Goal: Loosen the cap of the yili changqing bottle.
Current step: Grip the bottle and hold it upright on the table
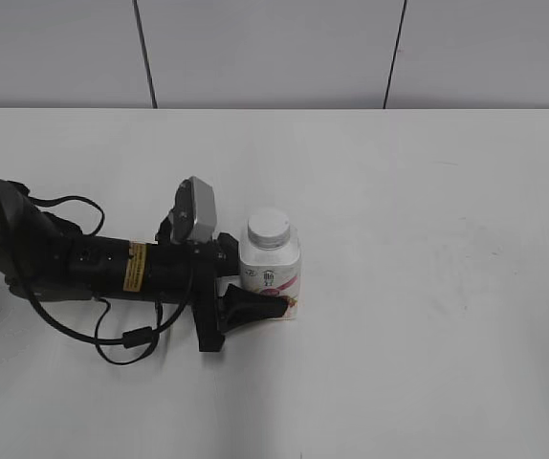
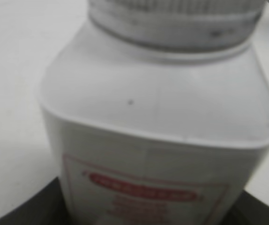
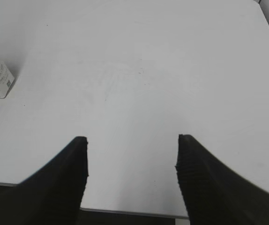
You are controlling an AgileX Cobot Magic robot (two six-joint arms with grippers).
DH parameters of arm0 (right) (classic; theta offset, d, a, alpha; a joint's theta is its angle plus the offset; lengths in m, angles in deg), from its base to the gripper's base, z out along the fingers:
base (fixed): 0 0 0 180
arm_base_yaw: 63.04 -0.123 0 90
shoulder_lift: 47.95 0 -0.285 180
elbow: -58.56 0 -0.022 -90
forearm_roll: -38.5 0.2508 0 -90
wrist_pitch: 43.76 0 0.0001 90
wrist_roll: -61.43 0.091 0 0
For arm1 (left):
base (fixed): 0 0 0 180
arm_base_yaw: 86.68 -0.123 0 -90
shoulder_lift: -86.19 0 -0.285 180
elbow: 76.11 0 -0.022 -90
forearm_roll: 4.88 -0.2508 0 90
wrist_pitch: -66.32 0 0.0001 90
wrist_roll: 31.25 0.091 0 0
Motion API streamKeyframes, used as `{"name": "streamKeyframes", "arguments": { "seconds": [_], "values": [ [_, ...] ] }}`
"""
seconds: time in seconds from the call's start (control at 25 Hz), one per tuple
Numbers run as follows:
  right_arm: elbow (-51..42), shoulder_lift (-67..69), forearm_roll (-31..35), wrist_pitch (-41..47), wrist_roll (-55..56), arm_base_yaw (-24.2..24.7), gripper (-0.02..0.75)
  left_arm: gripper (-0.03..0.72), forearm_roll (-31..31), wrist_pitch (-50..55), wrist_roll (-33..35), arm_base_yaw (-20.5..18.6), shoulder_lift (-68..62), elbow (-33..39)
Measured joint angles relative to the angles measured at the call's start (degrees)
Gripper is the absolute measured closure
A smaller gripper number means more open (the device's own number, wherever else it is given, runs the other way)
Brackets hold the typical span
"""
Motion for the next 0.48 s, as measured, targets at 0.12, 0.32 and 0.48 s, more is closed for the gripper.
{"name": "streamKeyframes", "arguments": {
  "seconds": [0.12,0.32,0.48],
  "values": [
    [-0.01,0.00,0.26,0.00,0.00,0.00,0.258,0.276,-0.74,-0.12,-0.18,0.00,0.00,0.00],
    [-0.01,0.00,3.56,0.00,0.11,0.00,0.258,0.276,-0.94,-0.18,-0.39,0.00,0.00,0.00],
    [-0.01,0.00,6.15,-0.25,0.24,0.00,0.258,0.276,-1.01,-0.18,-0.38,0.00,0.00,0.00]
  ]
}}
